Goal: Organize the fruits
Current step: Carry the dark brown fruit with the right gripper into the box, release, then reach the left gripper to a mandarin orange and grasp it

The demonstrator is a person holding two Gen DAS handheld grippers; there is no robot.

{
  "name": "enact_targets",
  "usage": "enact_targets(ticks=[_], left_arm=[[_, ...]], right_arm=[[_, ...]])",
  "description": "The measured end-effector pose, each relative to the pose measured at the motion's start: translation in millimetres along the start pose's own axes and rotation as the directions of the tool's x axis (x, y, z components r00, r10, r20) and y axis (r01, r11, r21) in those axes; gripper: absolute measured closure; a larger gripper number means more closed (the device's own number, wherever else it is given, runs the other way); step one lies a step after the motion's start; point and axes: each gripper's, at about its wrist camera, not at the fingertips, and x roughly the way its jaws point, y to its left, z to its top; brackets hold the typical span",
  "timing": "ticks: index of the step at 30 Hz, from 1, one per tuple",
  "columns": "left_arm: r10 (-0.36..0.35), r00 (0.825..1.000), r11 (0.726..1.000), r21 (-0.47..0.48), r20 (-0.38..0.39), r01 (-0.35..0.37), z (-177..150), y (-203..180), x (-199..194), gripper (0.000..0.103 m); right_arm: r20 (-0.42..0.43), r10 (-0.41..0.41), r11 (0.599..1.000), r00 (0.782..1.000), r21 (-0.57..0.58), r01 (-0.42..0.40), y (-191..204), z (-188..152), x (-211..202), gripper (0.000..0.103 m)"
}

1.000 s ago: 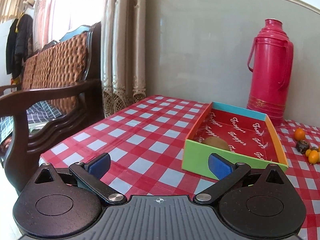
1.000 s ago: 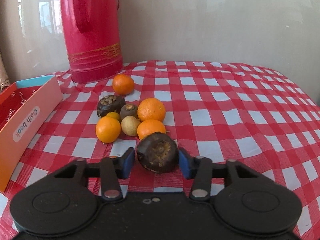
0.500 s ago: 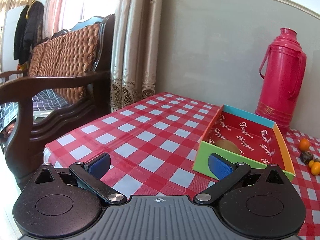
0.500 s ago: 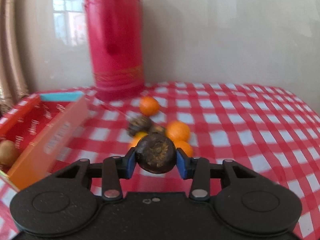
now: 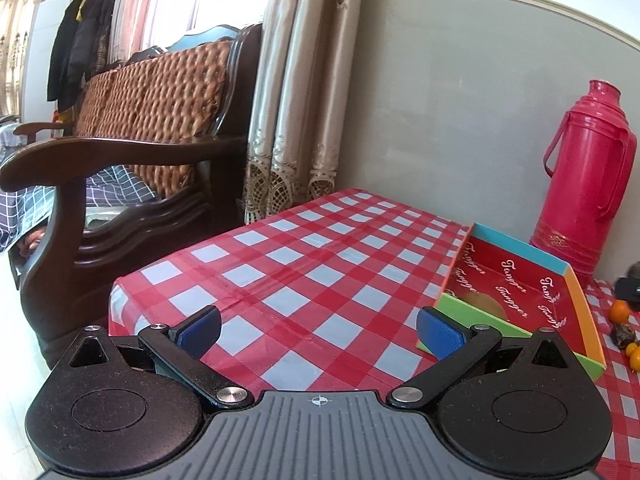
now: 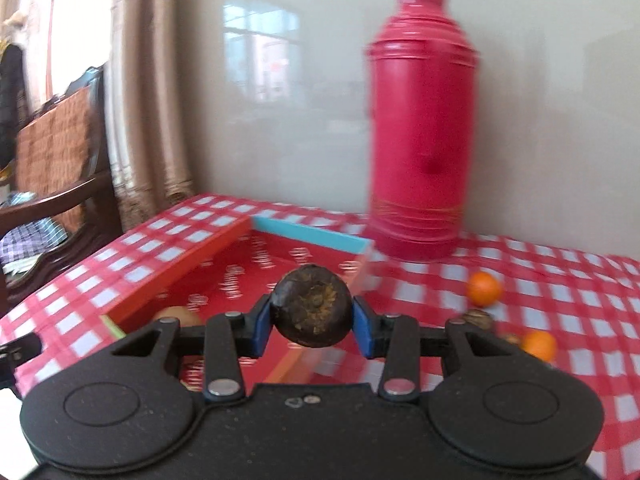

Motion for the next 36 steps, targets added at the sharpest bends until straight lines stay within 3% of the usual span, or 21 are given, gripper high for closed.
enact_targets(ticks=[5, 14, 16, 23, 31, 33, 36], left_arm=[[0.006, 1.0, 1.0, -0.004, 0.001, -0.006, 0.9, 6.1, 0.9, 0.0], [0.014, 1.0, 1.0, -0.001, 0.007, -0.014, 0.4, 10.6, -0.3, 0.0], [0.014, 1.0, 1.0, -0.001, 0.005, -0.014, 0.5, 10.7, -0.1, 0.0], [0.006, 1.0, 1.0, 0.027, 0.01, -0.007, -0.4, 3.3, -1.7, 0.0], [-0.023, 0.999, 0.995, 0.097, 0.038, 0.019, -4.0, -19.9, -10.1, 0.0], [-0.04, 0.998, 0.992, 0.12, 0.048, 0.034, -5.2, -28.3, -13.9, 0.0], [-0.083, 0.995, 0.984, 0.165, 0.062, 0.072, -8.9, -44.0, -20.3, 0.0]], right_arm=[[-0.052, 0.05, 0.998, 0.997, -0.035, -0.052, 31.6, -5.5, 21.6, 0.07], [-0.132, 0.084, 0.995, 0.988, -0.049, -0.091, 51.9, -18.9, 36.2, 0.068], [-0.122, 0.082, 0.995, 0.989, -0.047, -0.088, 53.7, -18.4, 35.1, 0.059], [-0.043, 0.08, 0.997, 0.996, -0.007, -0.081, 40.2, -13.5, 13.0, 0.045], [0.031, -0.071, 0.991, 0.997, 0.112, 0.067, -16.0, -20.1, -19.9, 0.027], [0.045, -0.133, 0.984, 0.99, 0.127, 0.126, -32.4, -26.2, -27.8, 0.026], [0.058, -0.24, 0.961, 0.969, 0.155, 0.229, -58.1, -39.5, -38.3, 0.014]])
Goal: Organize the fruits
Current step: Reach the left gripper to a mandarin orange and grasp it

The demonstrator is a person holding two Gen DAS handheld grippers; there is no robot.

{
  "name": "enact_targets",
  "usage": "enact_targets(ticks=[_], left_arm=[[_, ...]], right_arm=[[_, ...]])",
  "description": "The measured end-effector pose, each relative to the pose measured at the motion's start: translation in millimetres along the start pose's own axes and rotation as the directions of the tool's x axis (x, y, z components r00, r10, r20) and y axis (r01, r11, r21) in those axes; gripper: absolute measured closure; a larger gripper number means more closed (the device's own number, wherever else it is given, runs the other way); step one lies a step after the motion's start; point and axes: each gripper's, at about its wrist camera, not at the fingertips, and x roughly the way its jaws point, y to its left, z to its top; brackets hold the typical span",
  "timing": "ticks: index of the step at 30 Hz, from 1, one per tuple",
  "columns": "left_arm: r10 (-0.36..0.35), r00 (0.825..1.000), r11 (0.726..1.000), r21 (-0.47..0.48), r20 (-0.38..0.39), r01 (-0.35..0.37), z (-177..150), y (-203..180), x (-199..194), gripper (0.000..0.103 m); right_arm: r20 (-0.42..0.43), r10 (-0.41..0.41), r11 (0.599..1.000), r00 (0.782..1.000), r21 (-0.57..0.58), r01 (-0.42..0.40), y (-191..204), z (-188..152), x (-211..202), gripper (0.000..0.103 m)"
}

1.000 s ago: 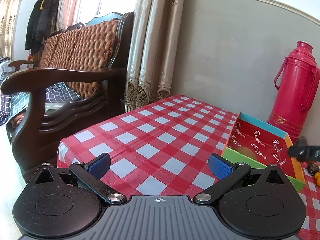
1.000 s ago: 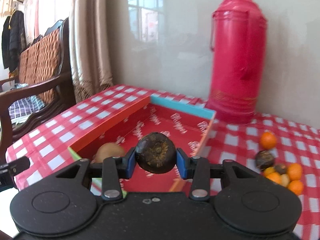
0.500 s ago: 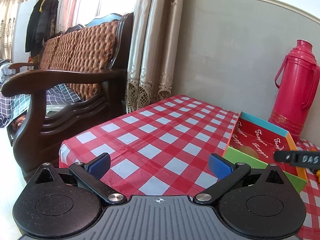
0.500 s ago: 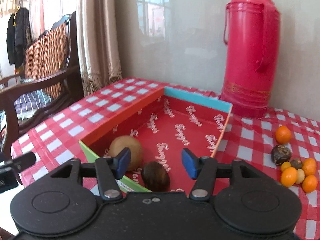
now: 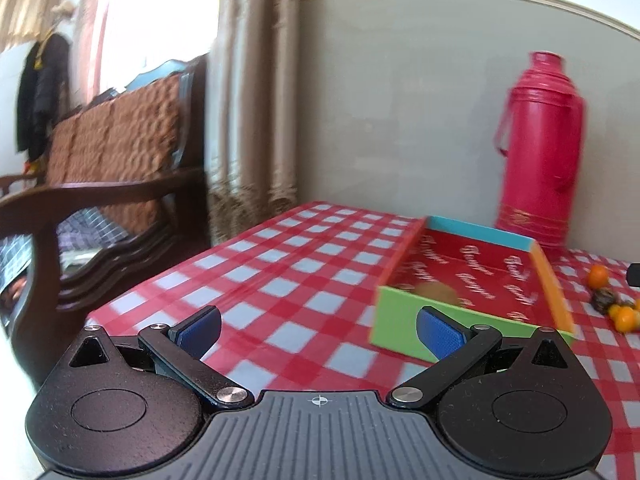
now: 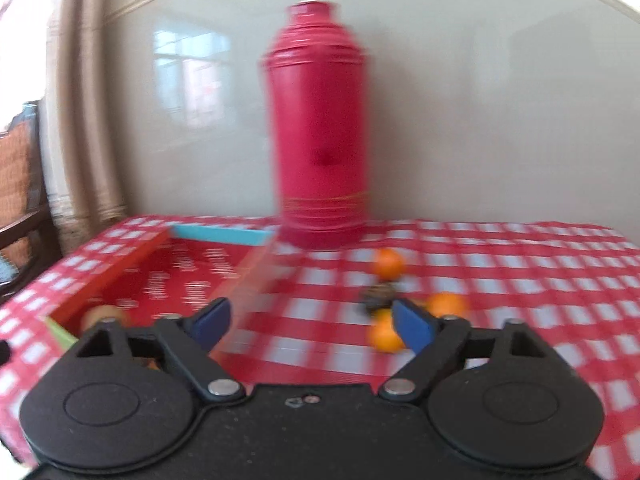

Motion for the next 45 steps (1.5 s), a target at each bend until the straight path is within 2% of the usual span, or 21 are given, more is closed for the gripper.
enact_targets(ticks=[4, 8, 12, 16, 19, 20, 21, 23, 24, 27, 35, 36, 37, 38, 40, 45], left_arm=[[-0.087, 0.996, 0.993, 0.079, 0.034, 0.085, 2.5, -29.6, -8.6, 0.0], [-0.196, 0.979, 0.964, 0.191, 0.048, 0.184, 9.5, -75.0, -17.9, 0.0], [-0.336, 0.942, 0.91, 0.254, -0.005, 0.327, 23.4, -132.2, -17.7, 0.0], [-0.409, 0.911, 0.86, 0.31, -0.055, 0.404, 30.5, -193.8, -9.0, 0.001], [-0.434, 0.893, 0.832, 0.326, -0.12, 0.448, 27.2, -228.5, 4.5, 0.003], [-0.443, 0.886, 0.825, 0.324, -0.137, 0.463, 26.2, -237.5, 9.2, 0.008], [-0.448, 0.879, 0.817, 0.326, -0.16, 0.476, 24.3, -245.5, 14.8, 0.017], [-0.449, 0.869, 0.805, 0.326, -0.208, 0.495, 20.6, -261.1, 28.3, 0.022], [-0.447, 0.867, 0.804, 0.327, -0.219, 0.497, 17.7, -267.6, 32.2, 0.025], [-0.444, 0.86, 0.792, 0.338, -0.252, 0.508, 10.5, -284.9, 48.8, 0.046], [-0.453, 0.838, 0.776, 0.329, -0.303, 0.539, 1.4, -307.8, 67.4, 0.048], [-0.452, 0.838, 0.775, 0.33, -0.306, 0.539, 0.3, -309.6, 68.8, 0.054], [-0.448, 0.837, 0.774, 0.333, -0.314, 0.539, -1.0, -311.6, 70.7, 0.066], [-0.454, 0.829, 0.772, 0.321, -0.326, 0.548, -1.9, -312.3, 73.3, 0.071], [-0.452, 0.831, 0.782, 0.305, -0.324, 0.543, -2.6, -312.2, 74.8, 0.071], [-0.451, 0.837, 0.787, 0.305, -0.309, 0.537, -4.7, -310.6, 72.9, 0.071]], right_arm=[[0.032, -0.137, 0.989, 0.99, 0.053, 0.135, -35.2, -15.0, -9.1, 0.011], [0.048, -0.262, 0.958, 0.964, 0.139, 0.253, -72.2, -29.2, -20.7, 0.008], [0.059, -0.355, 0.918, 0.933, 0.21, 0.336, -104.4, -34.9, -33.8, 0.005], [0.064, -0.395, 0.896, 0.916, 0.247, 0.369, -129.1, -44.3, -47.1, 0.005], [0.049, -0.41, 0.883, 0.911, 0.271, 0.383, -145.4, -50.0, -54.1, 0.005], [0.049, -0.422, 0.876, 0.905, 0.277, 0.394, -150.5, -51.7, -56.6, 0.005], [0.048, -0.432, 0.871, 0.9, 0.282, 0.403, -155.5, -53.3, -59.2, 0.006], [0.052, -0.442, 0.864, 0.896, 0.295, 0.409, -163.5, -55.8, -65.7, 0.005], [0.053, -0.443, 0.861, 0.895, 0.303, 0.408, -167.7, -57.0, -67.5, 0.005], [0.05, -0.447, 0.854, 0.893, 0.322, 0.409, -179.1, -61.3, -72.5, 0.005], [0.042, -0.436, 0.855, 0.899, 0.332, 0.399, -185.3, -64.1, -73.4, 0.005], [0.043, -0.434, 0.856, 0.9, 0.332, 0.397, -185.1, -63.9, -73.4, 0.005], [0.045, -0.432, 0.856, 0.901, 0.333, 0.394, -184.6, -63.7, -73.7, 0.005], [0.047, -0.43, 0.857, 0.902, 0.335, 0.391, -184.3, -63.2, -73.9, 0.005], [0.05, -0.424, 0.86, 0.904, 0.335, 0.385, -183.7, -62.6, -73.7, 0.005], [0.055, -0.414, 0.868, 0.909, 0.324, 0.376, -180.5, -61.6, -71.9, 0.005]])
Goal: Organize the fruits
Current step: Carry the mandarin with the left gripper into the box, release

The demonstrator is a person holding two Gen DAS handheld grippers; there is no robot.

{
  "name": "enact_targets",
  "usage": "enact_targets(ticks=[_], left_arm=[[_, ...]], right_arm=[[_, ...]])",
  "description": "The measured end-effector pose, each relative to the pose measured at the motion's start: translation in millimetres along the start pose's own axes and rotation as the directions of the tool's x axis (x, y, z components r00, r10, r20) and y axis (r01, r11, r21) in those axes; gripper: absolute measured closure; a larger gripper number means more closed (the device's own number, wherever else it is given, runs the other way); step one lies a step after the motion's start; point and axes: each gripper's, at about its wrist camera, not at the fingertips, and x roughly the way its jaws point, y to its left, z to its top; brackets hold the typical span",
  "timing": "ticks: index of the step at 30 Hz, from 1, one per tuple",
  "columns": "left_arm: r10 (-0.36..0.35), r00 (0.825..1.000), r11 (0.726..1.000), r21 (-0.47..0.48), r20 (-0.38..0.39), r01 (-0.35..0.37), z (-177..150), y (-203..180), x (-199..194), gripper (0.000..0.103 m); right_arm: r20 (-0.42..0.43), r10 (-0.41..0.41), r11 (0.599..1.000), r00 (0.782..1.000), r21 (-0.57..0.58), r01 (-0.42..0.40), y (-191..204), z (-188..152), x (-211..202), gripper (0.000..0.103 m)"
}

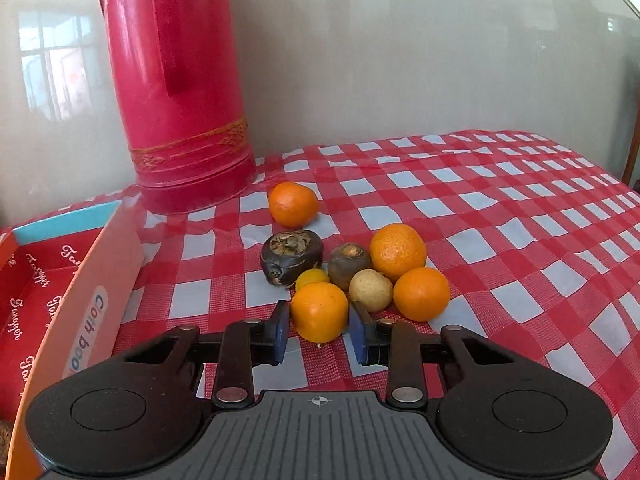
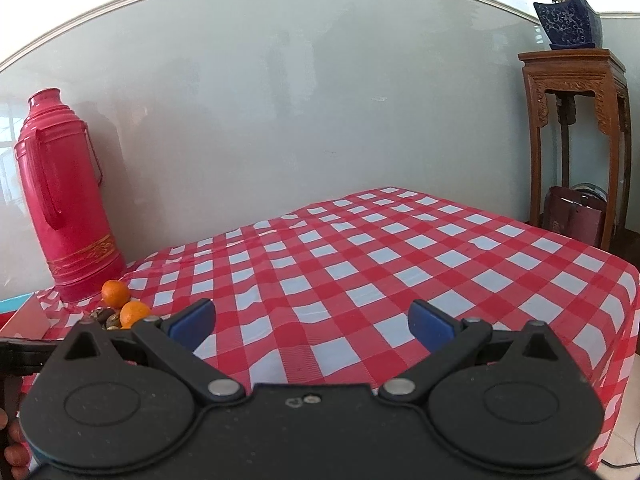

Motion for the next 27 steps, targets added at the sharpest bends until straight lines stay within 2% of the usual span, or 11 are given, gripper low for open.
enact_targets(ticks=[9, 17, 22, 27], left_arm=[[0.047, 0.995, 0.998, -0.045, 0.091, -0.043, 6.2, 21.4, -37.9, 0.071], [0.151, 0.977, 0.982, -0.133, 0.148, -0.132, 8.1, 68.8, -87.0, 0.071], [0.243, 0.962, 0.957, -0.192, 0.127, -0.216, -2.6, 108.3, -100.9, 0.071], [0.306, 0.95, 0.925, -0.253, 0.058, -0.283, -24.3, 147.7, -99.7, 0.071]], right_arm=[[-0.005, 0.03, 0.999, 1.0, -0.016, -0.03, 11.1, -2.1, 0.3, 0.006], [0.0, 0.073, 0.995, 0.997, -0.07, -0.073, 34.5, -7.1, -2.4, 0.006], [0.003, 0.107, 0.987, 0.994, -0.117, -0.106, 53.5, -12.4, -5.5, 0.006], [0.009, 0.149, 0.973, 0.989, -0.18, -0.145, 76.2, -18.8, -10.6, 0.006]])
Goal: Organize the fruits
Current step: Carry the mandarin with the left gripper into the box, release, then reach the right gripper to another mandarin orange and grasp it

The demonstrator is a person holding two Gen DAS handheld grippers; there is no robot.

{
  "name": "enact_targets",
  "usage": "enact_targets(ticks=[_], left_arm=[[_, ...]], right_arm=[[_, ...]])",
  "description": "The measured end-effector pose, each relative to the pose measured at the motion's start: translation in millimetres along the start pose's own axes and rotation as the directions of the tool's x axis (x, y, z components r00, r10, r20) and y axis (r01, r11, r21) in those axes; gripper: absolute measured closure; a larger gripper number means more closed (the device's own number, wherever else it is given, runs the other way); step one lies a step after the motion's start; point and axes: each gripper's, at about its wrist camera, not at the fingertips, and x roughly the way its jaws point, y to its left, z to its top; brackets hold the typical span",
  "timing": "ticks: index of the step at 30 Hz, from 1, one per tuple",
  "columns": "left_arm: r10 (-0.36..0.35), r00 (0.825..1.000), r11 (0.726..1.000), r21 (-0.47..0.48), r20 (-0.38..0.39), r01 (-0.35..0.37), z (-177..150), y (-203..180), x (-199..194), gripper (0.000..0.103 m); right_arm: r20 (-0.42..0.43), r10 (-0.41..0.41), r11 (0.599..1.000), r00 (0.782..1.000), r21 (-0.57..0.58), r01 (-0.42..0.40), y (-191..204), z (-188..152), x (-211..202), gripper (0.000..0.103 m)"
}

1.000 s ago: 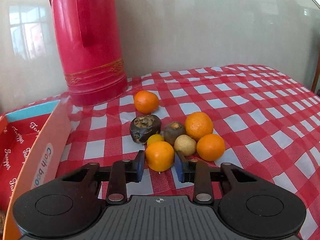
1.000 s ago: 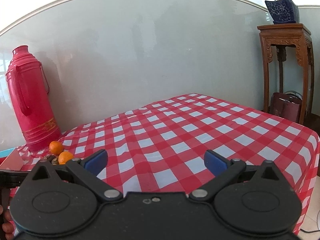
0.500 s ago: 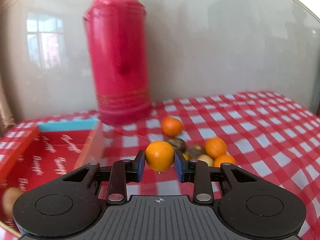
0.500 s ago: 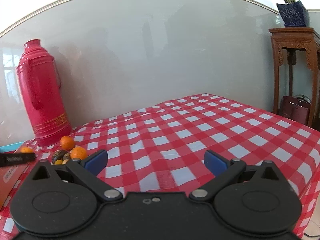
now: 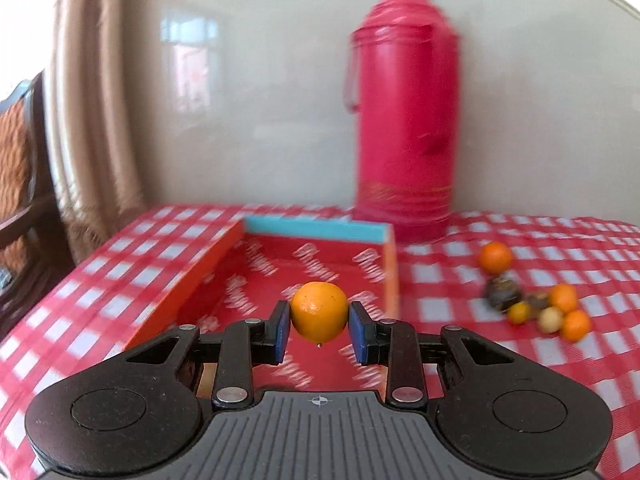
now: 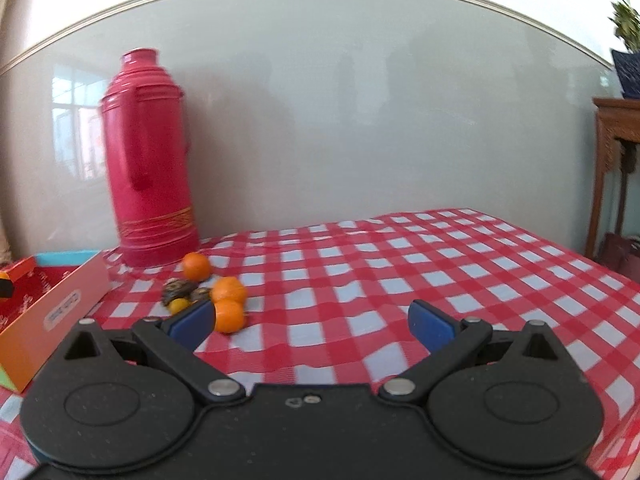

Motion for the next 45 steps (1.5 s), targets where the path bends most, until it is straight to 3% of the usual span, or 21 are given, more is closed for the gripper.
enact_targets(ticks=[7, 14, 15, 17, 18, 19, 25, 29, 38, 42, 45], left_arm=[[0.039, 0.997, 0.997, -0.059, -0.073, -0.043, -12.4, 28.9, 19.8, 0.071], [0.046, 0.995, 0.994, -0.094, -0.085, -0.054, -11.4, 32.7, 14.7, 0.07], [0.038, 0.996, 0.993, -0.105, -0.083, -0.047, -11.1, 34.3, 13.9, 0.068], [0.045, 0.997, 0.992, -0.113, -0.069, -0.053, -10.8, 37.4, 8.4, 0.045], [0.063, 0.997, 0.991, -0.113, -0.054, -0.068, -10.5, 38.4, 4.9, 0.025], [0.075, 0.997, 0.99, -0.117, -0.03, -0.078, -10.5, 40.3, 0.2, 0.019], [0.095, 0.995, 0.985, -0.147, 0.03, -0.09, -8.0, 64.4, -23.0, 0.017], [0.156, 0.986, 0.972, -0.187, 0.061, -0.142, -20.4, 90.5, -45.8, 0.017], [0.282, 0.957, 0.921, -0.299, 0.064, -0.251, -61.7, 146.6, -75.2, 0.012], [0.309, 0.949, 0.909, -0.312, 0.06, -0.276, -67.3, 158.7, -75.9, 0.011], [0.322, 0.944, 0.899, -0.333, 0.066, -0.283, -70.7, 165.9, -77.8, 0.011]], right_arm=[[0.003, 0.049, 0.997, 0.999, -0.063, -0.049, 28.1, -2.4, -3.2, 0.006], [0.001, 0.097, 0.99, 0.995, -0.105, -0.097, 53.9, -3.5, -0.9, 0.006], [-0.002, 0.103, 0.989, 0.995, -0.106, -0.103, 56.1, -3.4, -0.1, 0.006], [-0.005, 0.109, 0.988, 0.994, -0.113, -0.108, 61.4, -2.9, 2.0, 0.006], [-0.007, 0.113, 0.987, 0.994, -0.113, -0.113, 63.2, -2.5, 2.8, 0.006], [-0.008, 0.118, 0.987, 0.993, -0.11, -0.118, 64.5, -1.5, 3.8, 0.006], [-0.034, 0.123, 0.987, 0.992, -0.101, -0.125, 70.5, 0.6, 13.9, 0.007], [-0.065, 0.125, 0.986, 0.99, -0.101, -0.131, 73.0, 2.8, 24.8, 0.011], [-0.193, 0.095, 0.993, 0.976, -0.049, -0.107, 68.5, 7.6, 67.9, 0.034], [-0.248, 0.061, 0.998, 0.967, -0.012, -0.066, 58.4, 11.1, 91.9, 0.054], [-0.282, 0.063, 0.998, 0.957, 0.011, -0.063, 52.9, 11.3, 106.1, 0.06]])
